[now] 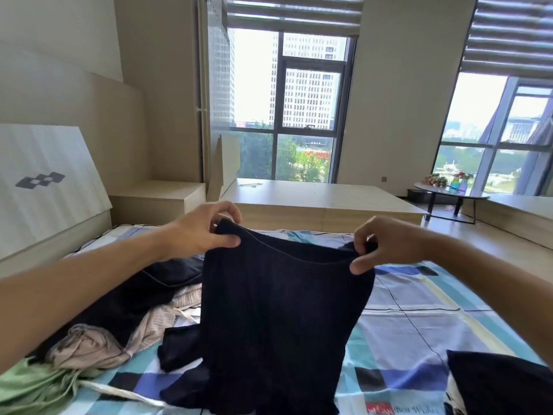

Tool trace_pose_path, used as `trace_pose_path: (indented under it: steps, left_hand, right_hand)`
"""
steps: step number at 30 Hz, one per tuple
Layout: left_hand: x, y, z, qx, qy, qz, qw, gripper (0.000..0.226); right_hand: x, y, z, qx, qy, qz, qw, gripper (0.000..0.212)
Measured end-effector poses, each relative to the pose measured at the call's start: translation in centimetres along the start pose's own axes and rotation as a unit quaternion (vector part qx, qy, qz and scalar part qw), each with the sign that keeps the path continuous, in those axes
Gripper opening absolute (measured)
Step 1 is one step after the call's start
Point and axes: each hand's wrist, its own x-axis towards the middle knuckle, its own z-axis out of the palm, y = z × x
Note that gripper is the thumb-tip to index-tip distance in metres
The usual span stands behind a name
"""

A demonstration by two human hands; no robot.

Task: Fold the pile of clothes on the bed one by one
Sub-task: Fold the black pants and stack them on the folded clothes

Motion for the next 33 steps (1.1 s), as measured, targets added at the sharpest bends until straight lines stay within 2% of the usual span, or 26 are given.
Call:
trace_pose_path:
  steps: [3, 4, 6, 8, 12, 15, 17, 19, 20, 21, 22, 23, 24, 25, 26, 28, 29, 31, 33]
  left_hand:
    - [0.1, -1.2, 0.5, 0.032, -0.015, 0.014, 0.999, 0.021]
    - [0.2, -1.5, 0.4, 0.038, -0.014, 0.014, 0.999, 0.019]
    - [0.2, -2.3, 0.0, 0.034, -0.016, 0.008, 0.999, 0.017]
    - [0.1, -2.8, -0.3, 0.038, -0.024, 0.006, 0.999, 0.018]
    - [0.1, -4.2, -0.2, 0.067, -0.039, -0.013, 0.997, 0.018]
    - [-0.3, -5.3, 0.3, 0.063, -0.064, -0.043, 0.995, 0.019]
    - [-0.8, -6.6, 1.0, 0.067, -0.108, -0.08, 0.989, 0.021]
    - [-0.7, -8.1, 2.3, 0.094, -0.174, -0.134, 0.971, 0.016]
    - [0.0, -8.8, 2.9, 0.137, -0.204, -0.163, 0.955, 0.011]
    - [1.3, -9.3, 3.1, 0.19, -0.215, -0.183, 0.94, 0.008]
    - [3.3, -9.1, 2.7, 0.234, -0.191, -0.192, 0.934, 0.007]
    - [6.0, -8.2, 1.5, 0.261, -0.127, -0.184, 0.939, 0.007]
    - [8.9, -6.5, -0.5, 0.263, -0.031, -0.155, 0.952, 0.007]
    - [12.4, -3.7, -3.7, 0.247, 0.082, -0.111, 0.959, 0.007]
    - [15.4, 0.0, -7.2, 0.219, 0.182, -0.07, 0.956, 0.006]
    - [19.1, 9.2, -14.0, 0.19, 0.331, 0.012, 0.924, 0.009]
    - [19.6, 14.0, -17.0, 0.186, 0.378, 0.051, 0.905, 0.011]
    - [19.3, 22.1, -21.2, 0.169, 0.434, 0.108, 0.878, 0.02]
    - [18.3, 26.5, -23.3, 0.166, 0.446, 0.135, 0.869, 0.019]
  right_hand:
    - [1.6, 1.4, 2.8, -0.036, 0.041, -0.022, 0.998, 0.035]
    - [1.9, 1.9, 3.4, -0.022, 0.048, -0.04, 0.998, 0.03]
    - [2.1, 2.4, 4.3, 0.017, 0.018, -0.058, 0.998, 0.004]
    - [1.8, 2.3, 5.0, 0.024, -0.02, -0.07, 0.997, 0.021]
    - [2.0, 2.1, 6.7, 0.016, -0.013, -0.096, 0.995, 0.017]
    - [2.5, 3.1, 8.3, 0.018, -0.012, -0.083, 0.996, 0.029]
    - [2.8, 3.9, 9.5, -0.002, -0.059, -0.055, 0.997, 0.028]
    - [3.9, 4.2, 10.7, -0.026, -0.148, -0.005, 0.989, 0.017]
    - [5.1, 4.2, 10.9, -0.035, -0.186, 0.024, 0.982, 0.012]
    - [6.5, 4.4, 10.5, -0.04, -0.184, 0.051, 0.981, 0.01]
    - [8.3, 4.5, 9.0, -0.042, -0.137, 0.072, 0.987, 0.008]
    - [10.2, 4.5, 6.4, -0.046, -0.044, 0.086, 0.994, 0.008]
    - [12.0, 4.3, 3.0, -0.035, 0.086, 0.095, 0.991, 0.006]
    - [13.6, 3.3, -1.9, -0.003, 0.238, 0.099, 0.966, 0.005]
    - [14.4, 1.7, -7.3, 0.043, 0.377, 0.099, 0.92, 0.012]
    - [13.7, -3.1, -18.0, 0.101, 0.564, 0.076, 0.816, 0.02]
    - [12.6, -5.6, -22.8, 0.112, 0.611, 0.062, 0.781, 0.023]
    - [9.8, -9.7, -29.8, 0.121, 0.669, 0.036, 0.732, 0.028]
    - [7.6, -11.8, -32.8, 0.107, 0.696, 0.026, 0.709, 0.03]
